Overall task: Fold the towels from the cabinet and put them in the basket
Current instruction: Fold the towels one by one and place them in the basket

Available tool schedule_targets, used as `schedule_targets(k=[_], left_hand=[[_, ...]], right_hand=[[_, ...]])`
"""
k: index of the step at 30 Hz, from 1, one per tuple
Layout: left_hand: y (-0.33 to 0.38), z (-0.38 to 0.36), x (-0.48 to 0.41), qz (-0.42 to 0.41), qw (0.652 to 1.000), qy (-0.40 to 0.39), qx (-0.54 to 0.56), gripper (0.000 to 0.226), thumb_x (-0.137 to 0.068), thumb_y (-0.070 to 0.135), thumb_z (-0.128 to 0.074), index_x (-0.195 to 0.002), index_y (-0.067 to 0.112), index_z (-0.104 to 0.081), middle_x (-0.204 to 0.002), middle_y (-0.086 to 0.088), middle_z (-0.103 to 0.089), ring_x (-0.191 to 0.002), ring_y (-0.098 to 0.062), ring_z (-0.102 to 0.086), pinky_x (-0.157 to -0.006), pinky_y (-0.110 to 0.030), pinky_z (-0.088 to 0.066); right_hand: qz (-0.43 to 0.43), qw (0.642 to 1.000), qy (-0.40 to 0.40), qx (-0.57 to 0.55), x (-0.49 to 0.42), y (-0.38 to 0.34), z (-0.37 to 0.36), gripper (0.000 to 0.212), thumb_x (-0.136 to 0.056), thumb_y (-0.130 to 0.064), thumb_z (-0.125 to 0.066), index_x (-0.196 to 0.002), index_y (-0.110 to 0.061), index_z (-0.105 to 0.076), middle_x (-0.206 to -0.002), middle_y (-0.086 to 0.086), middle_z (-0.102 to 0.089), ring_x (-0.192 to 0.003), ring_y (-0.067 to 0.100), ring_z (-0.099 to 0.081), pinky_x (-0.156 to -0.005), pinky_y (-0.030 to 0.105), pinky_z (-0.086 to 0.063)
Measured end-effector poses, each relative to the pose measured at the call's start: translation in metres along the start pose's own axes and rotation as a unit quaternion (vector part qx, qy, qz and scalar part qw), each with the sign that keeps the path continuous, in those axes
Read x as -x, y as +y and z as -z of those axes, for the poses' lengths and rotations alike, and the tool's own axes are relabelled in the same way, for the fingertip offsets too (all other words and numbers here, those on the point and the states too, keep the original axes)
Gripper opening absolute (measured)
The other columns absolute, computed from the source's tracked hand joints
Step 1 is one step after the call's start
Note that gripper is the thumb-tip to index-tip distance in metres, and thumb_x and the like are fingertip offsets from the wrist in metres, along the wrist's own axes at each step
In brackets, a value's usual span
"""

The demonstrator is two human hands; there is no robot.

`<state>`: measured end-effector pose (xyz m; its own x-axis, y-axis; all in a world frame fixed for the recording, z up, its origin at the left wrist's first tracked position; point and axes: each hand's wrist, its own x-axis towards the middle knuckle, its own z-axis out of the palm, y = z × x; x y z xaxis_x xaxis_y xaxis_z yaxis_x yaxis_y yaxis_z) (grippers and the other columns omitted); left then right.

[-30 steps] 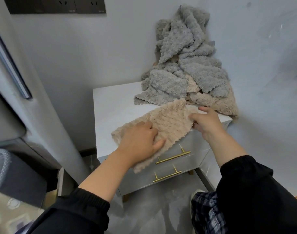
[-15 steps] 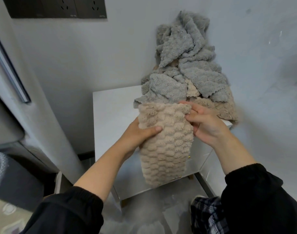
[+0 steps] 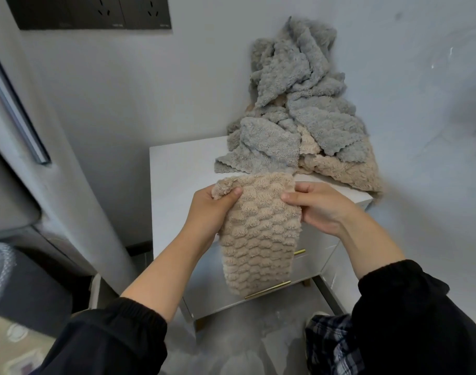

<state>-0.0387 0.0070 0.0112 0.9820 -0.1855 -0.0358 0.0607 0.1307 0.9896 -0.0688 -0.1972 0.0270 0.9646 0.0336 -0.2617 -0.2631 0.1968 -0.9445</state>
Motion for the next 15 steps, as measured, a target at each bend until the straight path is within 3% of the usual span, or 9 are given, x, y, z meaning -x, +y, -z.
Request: schedule_targets(k=[3,5,8,10,12,15], left_hand=[[0.005,0.006,-0.005,0.003,0.996,-0.024,-0.09,0.008,-0.087,0.012,-0.067,-0.08,0.016,-0.069,-0.07,0.005,-0.072,-0.064,-0.01,-0.067,-0.058,-0.024,-0.054],[0.01,0.014,-0.009,0.043,0.99,-0.06,-0.116,0.006,-0.085,0.007,-0.068,-0.081,0.011,-0.069,-0.073,-0.001,-0.071,-0.065,-0.013,-0.065,-0.06,-0.027,-0.054],[0.017,0.026,-0.015,0.06,0.975,-0.077,-0.2,0.009,-0.081,0.005,-0.071,-0.087,-0.002,-0.07,-0.08,-0.011,-0.066,-0.069,-0.016,-0.059,-0.064,-0.025,-0.054],[0.018,0.031,-0.016,0.042,0.948,-0.056,-0.312,0.017,-0.079,0.014,-0.075,-0.08,-0.002,-0.07,-0.063,-0.007,-0.057,-0.055,-0.015,-0.045,-0.054,-0.026,-0.04],[0.019,0.032,-0.015,0.056,0.937,-0.043,-0.343,0.021,-0.082,0.019,-0.073,-0.077,0.0,-0.067,-0.049,-0.002,-0.049,-0.045,-0.016,-0.037,-0.047,-0.024,-0.031],[0.02,0.031,-0.014,0.107,0.95,-0.047,-0.291,0.024,-0.09,0.013,-0.063,-0.106,-0.005,-0.061,-0.049,-0.006,-0.062,-0.035,-0.013,-0.048,-0.037,-0.019,-0.038]], right_hand=[[0.029,0.993,0.066,0.095,-0.004,0.002,0.002,0.024,-0.064,-0.003,-0.078,-0.075,-0.004,-0.057,-0.079,0.012,-0.054,-0.083,0.023,-0.054,-0.081,0.032,-0.043],[0.053,0.971,0.109,0.204,-0.007,0.003,0.006,0.03,-0.065,-0.007,-0.083,-0.065,-0.007,-0.053,-0.068,0.01,-0.047,-0.074,0.024,-0.046,-0.07,0.034,-0.037],[0.067,0.942,0.136,0.299,-0.004,0.001,0.005,0.029,-0.07,-0.016,-0.081,-0.06,-0.005,-0.056,-0.061,0.01,-0.038,-0.056,0.019,-0.033,-0.053,0.023,-0.027],[0.056,0.937,0.124,0.321,-0.002,-0.002,0.004,0.031,-0.074,-0.021,-0.079,-0.054,-0.008,-0.06,-0.055,0.008,-0.035,-0.048,0.016,-0.028,-0.05,0.024,-0.026],[0.037,0.941,0.111,0.317,-0.002,-0.003,0.002,0.039,-0.078,-0.021,-0.077,-0.044,-0.017,-0.058,-0.046,0.004,-0.03,-0.046,0.018,-0.023,-0.051,0.025,-0.025],[0.008,0.957,0.106,0.271,-0.001,-0.003,0.001,0.043,-0.087,-0.016,-0.068,-0.046,-0.02,-0.055,-0.039,0.002,-0.041,-0.036,0.016,-0.031,-0.045,0.024,-0.03]])
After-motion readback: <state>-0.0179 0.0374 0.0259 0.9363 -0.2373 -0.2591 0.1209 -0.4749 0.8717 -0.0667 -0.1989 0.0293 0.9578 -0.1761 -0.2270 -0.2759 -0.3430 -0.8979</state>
